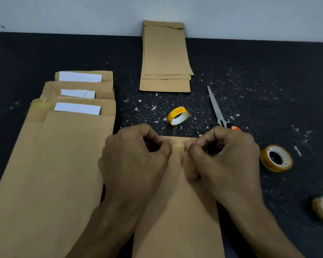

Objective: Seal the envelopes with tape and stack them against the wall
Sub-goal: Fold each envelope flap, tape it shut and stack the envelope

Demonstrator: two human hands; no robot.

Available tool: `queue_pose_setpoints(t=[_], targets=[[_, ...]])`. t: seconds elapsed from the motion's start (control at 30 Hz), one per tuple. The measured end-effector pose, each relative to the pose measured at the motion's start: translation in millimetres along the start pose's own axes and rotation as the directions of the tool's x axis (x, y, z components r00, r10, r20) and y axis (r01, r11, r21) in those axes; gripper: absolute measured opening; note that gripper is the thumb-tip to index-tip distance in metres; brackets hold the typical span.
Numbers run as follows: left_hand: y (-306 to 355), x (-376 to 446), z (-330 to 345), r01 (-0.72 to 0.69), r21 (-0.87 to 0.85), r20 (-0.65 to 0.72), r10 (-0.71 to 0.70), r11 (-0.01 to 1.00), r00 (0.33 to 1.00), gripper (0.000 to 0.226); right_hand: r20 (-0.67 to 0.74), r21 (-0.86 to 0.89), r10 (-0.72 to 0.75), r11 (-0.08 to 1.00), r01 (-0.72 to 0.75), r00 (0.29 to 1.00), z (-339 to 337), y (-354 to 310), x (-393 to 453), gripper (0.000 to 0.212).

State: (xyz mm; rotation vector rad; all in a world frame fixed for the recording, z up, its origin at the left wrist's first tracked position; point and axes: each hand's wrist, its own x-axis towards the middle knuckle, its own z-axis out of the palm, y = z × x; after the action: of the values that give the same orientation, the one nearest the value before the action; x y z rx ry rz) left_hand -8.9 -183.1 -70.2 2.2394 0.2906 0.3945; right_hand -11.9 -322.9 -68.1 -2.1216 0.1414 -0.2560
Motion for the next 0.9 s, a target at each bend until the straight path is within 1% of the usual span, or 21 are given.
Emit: queue_pose_setpoints(t=[0.13,0.3,0.4,0.5,0.53,0.57,0.63,0.67,0.7,0.83,0.9], targets=[[1.4,-2.2,0.5,-0.029,0.010,0.002,0.029,1.000,1.000,0.024,-0.018,-0.043,-0.053,0.998,0.053,0.998,2.7,0.3,-0.7,0.024],[-2.1,-0.7,1.2,-0.087,0.048,-0.032,0.088,0.995,0.996,0.024,-0.045,-0.073,-0.110,0.992,0.106,0.993,5.9,1.8,-2.5,0.026],[-5.3,3.4,-1.6,-0.067,0.040,-0.010,0.067,0.997,0.998,0.023,-0.052,-0.079,-0.117,0.990,0.113,0.992,6.8,1.6,-2.7,0.025],[-5.6,6.4,-2.7,-0.017,0.040,0.043,0.015,0.999,0.999,0.024,-0.049,-0.101,-0.121,0.988,0.116,0.991,7.7,2.7,-2.3,0.024],[-4.7,6.9,-3.1,-0.006,0.046,0.038,0.005,0.999,0.999,0.025,-0.049,-0.109,-0.123,0.987,0.117,0.991,8.2,3.3,-1.8,0.024],[-3.5,7.1,-4.1,0.003,0.041,0.016,-0.004,0.999,1.000,0.028,-0.053,-0.115,-0.124,0.986,0.118,0.991,8.4,3.5,-1.4,0.023],[-1.2,6.3,-6.5,0.021,0.014,-0.027,-0.021,1.000,0.999,0.044,-0.065,-0.120,-0.122,0.986,0.114,0.990,7.9,3.4,-0.8,0.022],[-1.4,6.1,-7.3,0.017,0.013,-0.025,-0.017,1.000,1.000,0.048,-0.065,-0.119,-0.118,0.987,0.110,0.991,7.7,3.2,-0.6,0.022],[-1.6,5.9,-7.8,0.007,0.020,-0.011,-0.007,1.000,1.000,0.046,-0.063,-0.118,-0.113,0.987,0.105,0.992,7.4,3.2,-0.2,0.023],[-7.8,7.1,-11.9,0.013,-0.019,0.040,-0.013,1.000,0.999,0.025,-0.052,-0.091,-0.076,0.993,0.071,0.996,6.5,4.4,-0.2,0.027],[-9.6,7.7,-12.3,-0.006,-0.012,0.046,0.006,1.000,0.999,0.021,-0.045,-0.099,-0.064,0.993,0.060,0.997,6.5,4.1,0.0,0.027]])
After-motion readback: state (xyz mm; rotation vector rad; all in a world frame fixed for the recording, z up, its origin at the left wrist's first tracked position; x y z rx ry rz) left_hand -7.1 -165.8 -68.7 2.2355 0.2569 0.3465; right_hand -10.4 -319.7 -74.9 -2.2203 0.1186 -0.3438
